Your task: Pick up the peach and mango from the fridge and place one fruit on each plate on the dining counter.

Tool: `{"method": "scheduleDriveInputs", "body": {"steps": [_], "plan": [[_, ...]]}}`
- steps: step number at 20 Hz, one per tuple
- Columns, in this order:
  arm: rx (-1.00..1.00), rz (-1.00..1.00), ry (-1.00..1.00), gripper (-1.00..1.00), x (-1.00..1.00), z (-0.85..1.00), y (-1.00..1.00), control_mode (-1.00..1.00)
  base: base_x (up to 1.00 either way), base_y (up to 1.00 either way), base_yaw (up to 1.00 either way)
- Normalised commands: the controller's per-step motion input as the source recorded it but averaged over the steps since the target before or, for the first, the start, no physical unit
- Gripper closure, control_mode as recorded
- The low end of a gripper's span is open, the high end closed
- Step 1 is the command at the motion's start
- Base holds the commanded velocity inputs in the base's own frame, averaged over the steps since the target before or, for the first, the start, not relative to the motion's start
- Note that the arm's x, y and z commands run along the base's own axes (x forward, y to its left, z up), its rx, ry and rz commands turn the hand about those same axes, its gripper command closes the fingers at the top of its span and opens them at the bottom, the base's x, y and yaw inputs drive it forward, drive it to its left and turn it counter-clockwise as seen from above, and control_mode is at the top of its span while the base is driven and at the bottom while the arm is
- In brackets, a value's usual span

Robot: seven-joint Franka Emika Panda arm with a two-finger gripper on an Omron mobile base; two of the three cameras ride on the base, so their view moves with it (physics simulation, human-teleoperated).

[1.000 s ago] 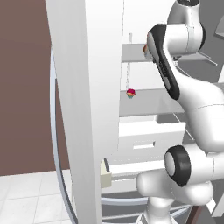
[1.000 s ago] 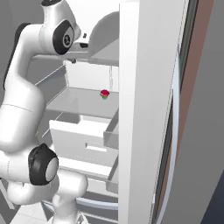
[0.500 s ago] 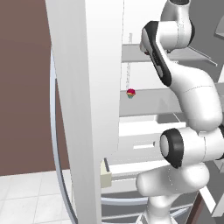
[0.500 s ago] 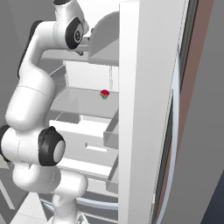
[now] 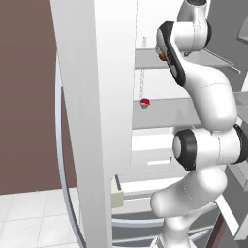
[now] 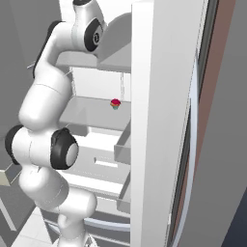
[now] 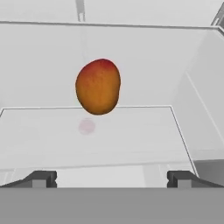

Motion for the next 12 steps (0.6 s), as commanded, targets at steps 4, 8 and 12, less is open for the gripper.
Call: {"method": "scheduleDriveInputs", "body": {"steps": [4,8,12], "plan": [[0.00,-0.07,0.00,-1.00,0.34,0.00,-0.05,-1.00,0.00,0.00,0.00],[0.00,-0.06,0.00,-1.00,0.40,0.00,0.00,-1.00,0.00,0.00,0.00],[0.00,-0.04,0.00,-1.00,0.44,0.00,0.00,-1.00,0.00,0.00,0.00]]}}
